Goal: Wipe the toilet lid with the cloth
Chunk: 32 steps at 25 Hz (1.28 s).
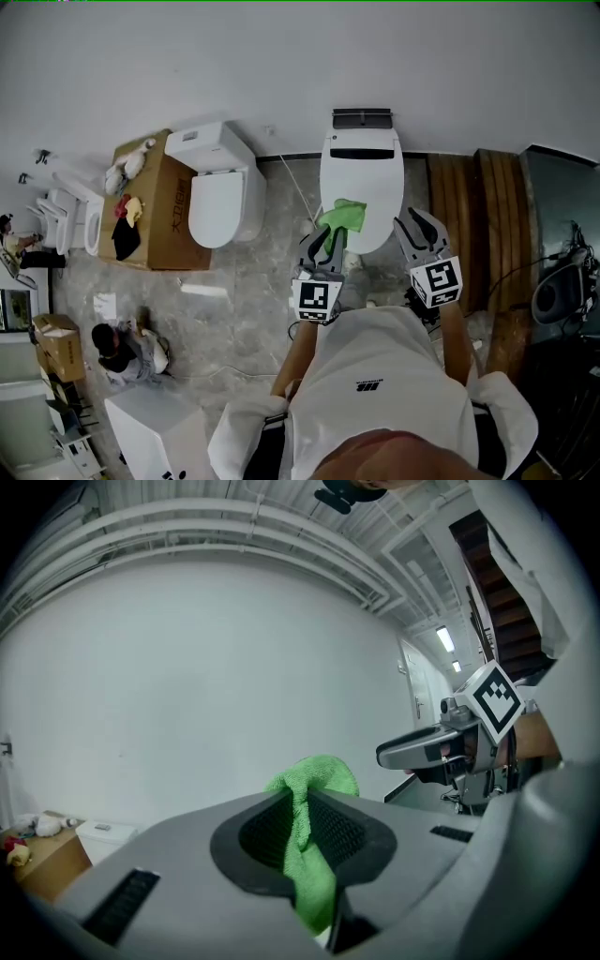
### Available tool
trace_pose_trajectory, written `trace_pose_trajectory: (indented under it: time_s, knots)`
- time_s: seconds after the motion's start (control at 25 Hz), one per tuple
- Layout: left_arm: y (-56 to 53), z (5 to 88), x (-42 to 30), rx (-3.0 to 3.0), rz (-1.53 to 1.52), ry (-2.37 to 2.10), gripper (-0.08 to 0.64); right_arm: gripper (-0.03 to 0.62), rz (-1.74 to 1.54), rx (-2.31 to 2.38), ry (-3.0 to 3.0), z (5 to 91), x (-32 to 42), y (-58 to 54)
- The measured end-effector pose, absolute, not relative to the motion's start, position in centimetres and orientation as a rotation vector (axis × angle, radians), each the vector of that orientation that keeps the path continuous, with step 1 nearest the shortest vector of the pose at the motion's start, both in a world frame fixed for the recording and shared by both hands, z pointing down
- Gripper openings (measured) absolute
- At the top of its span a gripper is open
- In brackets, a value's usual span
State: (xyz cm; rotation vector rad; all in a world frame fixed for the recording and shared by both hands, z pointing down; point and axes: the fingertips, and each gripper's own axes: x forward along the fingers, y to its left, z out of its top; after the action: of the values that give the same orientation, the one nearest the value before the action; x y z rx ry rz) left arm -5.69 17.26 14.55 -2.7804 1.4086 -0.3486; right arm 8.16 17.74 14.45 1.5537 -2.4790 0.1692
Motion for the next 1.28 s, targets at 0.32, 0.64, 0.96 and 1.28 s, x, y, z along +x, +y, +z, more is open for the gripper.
trace_pose_trajectory:
  time_s: [0.32, 0.64, 0.96, 1.28]
  knots:
    - [9.4, 15.7, -6.6, -2.816, -0.368, 1.400, 0.063, 0.136, 0.209, 1.549, -2.436, 15.5, 7.5, 10.5]
    - [2.3, 17.0, -7.1, -2.863, -0.395, 1.375, 0.064, 0.136, 0.257, 1.549, -2.393, 16.7, 6.9, 3.5]
    - [-4.2, 19.6, -6.6, -2.912, -0.436, 1.336, 0.064, 0.137, 0.301, 1.555, -2.346, 19.1, 7.3, -2.4]
    - [-8.7, 22.9, -5.0, -2.980, -0.469, 1.271, 0.064, 0.135, 0.335, 1.600, -2.269, 21.5, 9.3, -6.2]
